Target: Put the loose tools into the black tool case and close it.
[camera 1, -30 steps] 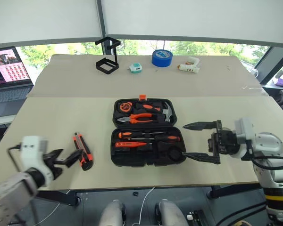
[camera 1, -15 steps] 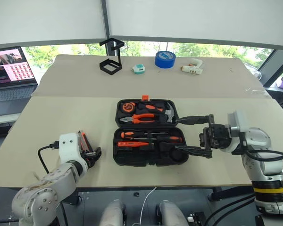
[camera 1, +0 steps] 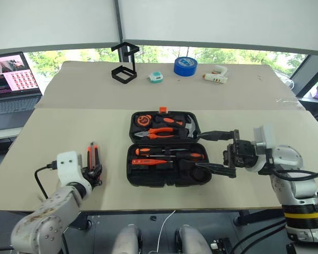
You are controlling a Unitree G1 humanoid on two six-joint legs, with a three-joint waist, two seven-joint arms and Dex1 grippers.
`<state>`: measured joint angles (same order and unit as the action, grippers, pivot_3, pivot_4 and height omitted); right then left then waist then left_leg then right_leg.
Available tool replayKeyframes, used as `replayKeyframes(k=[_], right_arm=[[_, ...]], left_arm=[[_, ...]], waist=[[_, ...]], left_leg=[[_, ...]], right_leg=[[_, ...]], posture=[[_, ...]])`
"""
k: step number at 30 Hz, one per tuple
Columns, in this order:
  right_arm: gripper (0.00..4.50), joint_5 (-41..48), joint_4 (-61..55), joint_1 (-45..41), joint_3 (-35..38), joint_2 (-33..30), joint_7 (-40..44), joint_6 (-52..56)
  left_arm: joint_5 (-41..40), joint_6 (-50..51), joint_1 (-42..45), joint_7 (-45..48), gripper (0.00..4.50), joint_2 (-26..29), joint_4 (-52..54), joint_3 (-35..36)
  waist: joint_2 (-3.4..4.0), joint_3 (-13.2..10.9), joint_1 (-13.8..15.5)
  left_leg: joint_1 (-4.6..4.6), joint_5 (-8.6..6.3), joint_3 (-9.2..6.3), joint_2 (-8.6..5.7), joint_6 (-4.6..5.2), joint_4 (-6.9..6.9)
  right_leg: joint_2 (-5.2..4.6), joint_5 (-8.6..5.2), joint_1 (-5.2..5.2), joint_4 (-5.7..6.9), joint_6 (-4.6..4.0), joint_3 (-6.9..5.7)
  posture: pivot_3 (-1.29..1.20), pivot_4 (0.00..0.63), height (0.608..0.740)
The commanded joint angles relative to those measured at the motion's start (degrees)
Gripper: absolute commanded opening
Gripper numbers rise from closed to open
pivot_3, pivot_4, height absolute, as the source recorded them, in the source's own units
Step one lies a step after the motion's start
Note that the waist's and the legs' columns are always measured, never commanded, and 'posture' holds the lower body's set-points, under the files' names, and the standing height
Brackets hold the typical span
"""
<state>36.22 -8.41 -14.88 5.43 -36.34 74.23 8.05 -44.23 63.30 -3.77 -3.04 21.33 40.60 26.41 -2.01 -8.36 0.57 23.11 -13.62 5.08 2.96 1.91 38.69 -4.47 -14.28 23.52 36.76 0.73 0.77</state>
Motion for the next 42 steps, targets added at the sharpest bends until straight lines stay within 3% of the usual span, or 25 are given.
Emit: replayKeyframes(k=[1, 3, 5, 8, 11, 14, 19, 31, 42], right_arm=[[4.5, 0.8, -3.3, 2.1, 4.2, -1.8, -1.7, -0.3], [4.5, -1.3, -3.6, 4.2, 5.3, -3.9, -1.2, -2.1], [4.5, -3.8, -2.9, 5.9, 7.1, -6.0, -1.7, -4.2], [4.5, -4.4, -2.6, 7.6, 9.4, -7.1, -3.3, -5.0], [4.5, -4.3, -3.9, 10.3, 10.7, -8.0, -2.8, -5.2], [4.5, -3.8, -5.9, 13.0, 12.1, -8.6, -3.8, -4.6], [4.5, -3.0, -9.8, 16.6, 13.3, -8.2, -5.9, -3.8], [4.5, -1.0, -15.1, 22.1, 14.2, -8.0, -9.1, -1.9], [4.5, -0.2, -15.9, 21.5, 13.4, -8.2, -11.0, -0.9]], left_arm=[[-2.3, -9.3, 0.7, 16.9, 1.72, 9.2, 0.6, 3.9], [-1.2, -14.9, 0.0, 32.7, 1.72, 18.2, -1.4, 0.9], [2.4, -20.3, 1.1, 48.8, 1.72, 29.0, -3.5, -7.9], [8.9, -28.4, 8.5, 62.9, 1.72, 36.3, -6.3, -22.4], [11.3, -27.1, 17.8, 65.7, 1.72, 34.4, -8.7, -32.4], [20.9, -30.3, 25.0, 68.6, 1.72, 33.3, -11.9, -43.3], [29.9, -31.6, 31.7, 68.7, 1.72, 29.7, -16.7, -52.1], [36.1, -27.3, 35.8, 67.7, 1.72, 23.6, -19.4, -56.1], [40.6, -29.4, 38.7, 72.5, 1.72, 26.3, -21.3, -58.5]], waist=[[0.02, 0.0, 0.1], [0.03, 0.0, 0.2], [0.05, 0.0, 0.3], [0.14, 0.0, 0.3], [0.13, -0.1, 0.2], [0.13, -0.1, 0.0], [0.16, -0.1, -0.1], [0.17, -0.1, 0.7], [0.16, -0.1, 0.3]], left_leg=[[0.05, 0.01, 0.01, -0.02, -0.01, 0.0], [0.17, 0.01, 0.05, -0.06, -0.02, -0.01], [0.26, 0.01, 0.12, -0.1, -0.02, -0.01], [0.32, -0.04, 0.46, -0.21, -0.03, -0.04], [0.46, -0.01, 0.49, -0.2, 0.06, -0.04], [0.63, -0.01, 0.4, -0.16, 0.08, 0.0], [0.66, -0.02, 0.36, -0.12, 0.07, -0.03], [0.65, -0.01, 0.17, -0.23, 0.08, 0.24], [0.64, -0.01, 0.13, -0.23, 0.09, 0.23]], right_leg=[[-0.04, 0.0, 0.07, 0.02, -0.01, 0.0], [-0.08, -0.01, 0.19, 0.02, -0.02, 0.01], [-0.13, -0.02, 0.3, -0.05, -0.04, -0.01], [-0.31, -0.03, 0.46, -0.1, -0.03, 0.09], [-0.22, 0.01, 0.53, -0.16, 0.08, 0.13], [0.12, 0.33, 0.58, -0.21, 0.64, 0.14], [0.34, 0.28, 0.66, -0.11, 0.67, 0.18], [0.19, 0.27, 0.46, -0.09, 0.83, 0.15], [0.22, 0.26, 0.47, -0.06, 0.84, 0.16]], posture=[[0.0, 0.15, 0.74], [0.0, 0.15, 0.74], [0.0, 0.15, 0.74], [0.0, 0.15, 0.74], [0.0, 0.15, 0.74], [0.0, 0.15, 0.74], [0.0, 0.15, 0.74], [0.0, 0.15, 0.74], [0.0, 0.15, 0.74]])
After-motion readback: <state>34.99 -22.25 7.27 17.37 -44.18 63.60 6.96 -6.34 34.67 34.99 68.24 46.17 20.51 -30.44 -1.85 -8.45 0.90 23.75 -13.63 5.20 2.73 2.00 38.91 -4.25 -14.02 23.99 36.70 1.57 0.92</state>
